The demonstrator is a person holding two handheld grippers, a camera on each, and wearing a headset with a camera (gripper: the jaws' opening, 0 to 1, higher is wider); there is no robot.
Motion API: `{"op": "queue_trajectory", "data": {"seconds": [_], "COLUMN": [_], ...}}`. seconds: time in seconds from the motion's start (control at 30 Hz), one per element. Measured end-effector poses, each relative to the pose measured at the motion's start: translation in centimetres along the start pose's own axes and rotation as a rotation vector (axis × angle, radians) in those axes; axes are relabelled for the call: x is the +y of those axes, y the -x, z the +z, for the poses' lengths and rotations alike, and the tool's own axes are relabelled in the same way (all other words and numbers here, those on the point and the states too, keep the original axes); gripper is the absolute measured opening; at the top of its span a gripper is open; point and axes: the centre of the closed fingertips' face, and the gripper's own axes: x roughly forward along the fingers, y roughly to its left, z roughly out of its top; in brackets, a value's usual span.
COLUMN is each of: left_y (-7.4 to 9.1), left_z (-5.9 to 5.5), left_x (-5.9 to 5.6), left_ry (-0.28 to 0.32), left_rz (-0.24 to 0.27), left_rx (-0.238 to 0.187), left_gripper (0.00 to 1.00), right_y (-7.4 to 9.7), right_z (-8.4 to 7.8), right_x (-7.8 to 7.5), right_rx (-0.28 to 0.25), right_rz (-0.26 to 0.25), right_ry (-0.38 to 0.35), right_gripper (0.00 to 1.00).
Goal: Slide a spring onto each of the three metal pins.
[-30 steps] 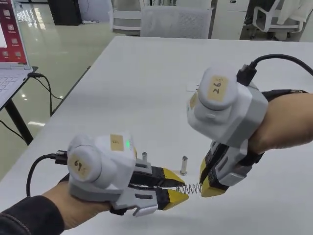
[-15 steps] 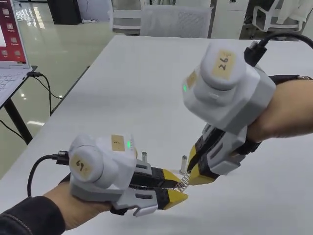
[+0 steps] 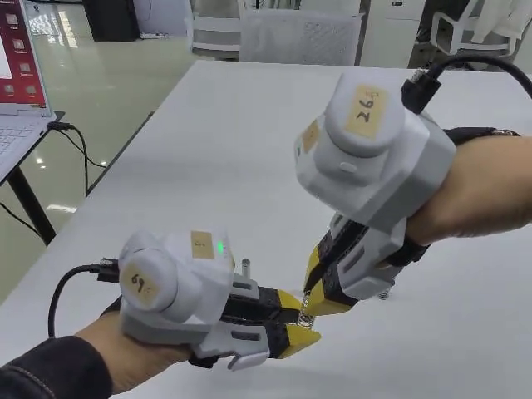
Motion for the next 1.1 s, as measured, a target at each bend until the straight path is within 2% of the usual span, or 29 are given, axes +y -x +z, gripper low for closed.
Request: {"op": "queue_trajectory", "data": {"seconds": [0.17, 0.3, 0.57, 0.77, 1.1], "left_y": [0.0, 0.1, 0.1, 0.3, 1.3], "left_z": [0.2, 0.3, 0.5, 0.6, 0.6], "left_x": [0.0, 0.0, -0.3, 0.3, 1.1], "left_ry": [0.01, 0.012, 0.013, 0.027, 0.061], "left_rz": [-0.001, -0.001, -0.007, 0.011, 0.04], "left_rx": [-0.012, -0.015, -0.018, -0.031, -0.03], "left_gripper": [0.02, 0.02, 0.02, 0.03, 0.18], "right_y": [-0.4, -0.9, -1.3, -1.1, -0.4], "right_z": [-0.2, -0.7, -0.7, -0.5, -1.3], "right_x": [0.1, 0.1, 0.1, -0.4, -1.5], "right_rx": [0.005, 0.028, 0.023, 0.018, 0.024], "right_rz": [0.006, 0.006, 0.018, 0.006, -0.022], "right_ry": [0.007, 0.011, -0.003, -0.007, -0.034], "right_gripper": [0.09, 0.08, 0.08, 0.08, 0.08]}}
